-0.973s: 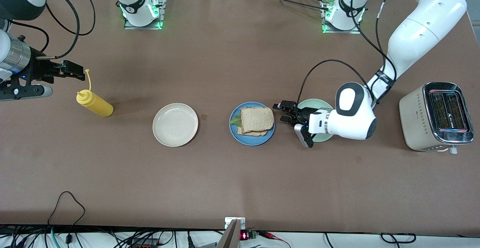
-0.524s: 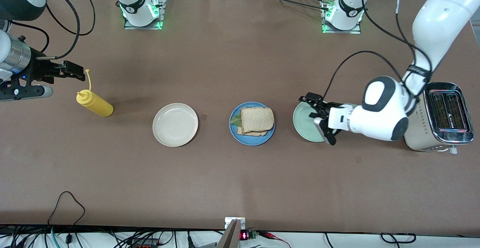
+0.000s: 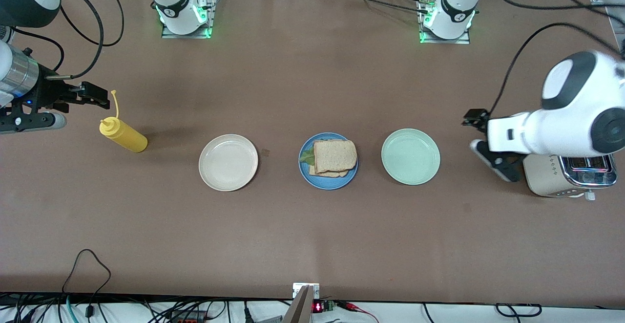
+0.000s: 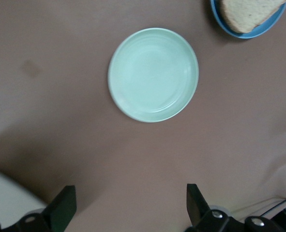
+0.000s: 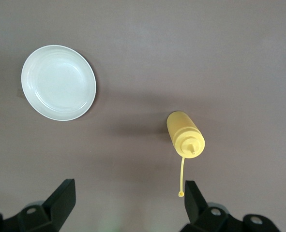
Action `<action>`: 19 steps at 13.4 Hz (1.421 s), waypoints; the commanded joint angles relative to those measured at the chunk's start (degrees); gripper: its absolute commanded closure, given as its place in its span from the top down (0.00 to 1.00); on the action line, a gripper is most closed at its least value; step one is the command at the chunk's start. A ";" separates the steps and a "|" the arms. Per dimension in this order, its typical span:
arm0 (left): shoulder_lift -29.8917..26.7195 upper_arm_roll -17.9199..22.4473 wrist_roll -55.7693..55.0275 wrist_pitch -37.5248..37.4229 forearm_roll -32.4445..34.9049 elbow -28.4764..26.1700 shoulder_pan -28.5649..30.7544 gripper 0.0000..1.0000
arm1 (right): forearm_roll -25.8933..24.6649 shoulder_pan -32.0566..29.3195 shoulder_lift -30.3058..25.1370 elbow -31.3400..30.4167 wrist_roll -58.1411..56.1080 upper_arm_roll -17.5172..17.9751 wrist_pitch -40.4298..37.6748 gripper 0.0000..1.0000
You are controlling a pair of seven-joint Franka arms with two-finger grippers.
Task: Make sandwich in blue plate with both arms
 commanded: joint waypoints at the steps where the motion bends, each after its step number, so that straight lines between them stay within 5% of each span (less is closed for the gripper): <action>1: -9.74 6.61 -0.65 -1.64 0.97 0.21 -4.19 1.00 | 0.50 -0.21 -0.06 0.15 -0.27 0.17 0.21 1.00; 6: -21.98 31.56 -14.94 0.54 -12.12 -4.44 -21.93 1.00 | 0.41 -0.04 0.20 0.15 -0.36 0.17 0.21 1.00; 8: -27.60 38.88 -19.36 6.93 -13.02 -11.27 -28.63 1.00 | 0.23 -0.04 0.20 0.15 -0.36 0.17 0.21 1.00; 10: -29.63 41.97 -20.17 11.96 -15.72 -17.00 -30.41 1.00 | 0.23 -0.04 0.29 0.15 -0.36 0.17 0.21 1.00; 19: -30.79 43.82 -17.11 10.31 -15.65 -17.11 -32.96 1.00 | 0.14 0.14 0.47 0.15 -0.36 0.17 0.12 1.00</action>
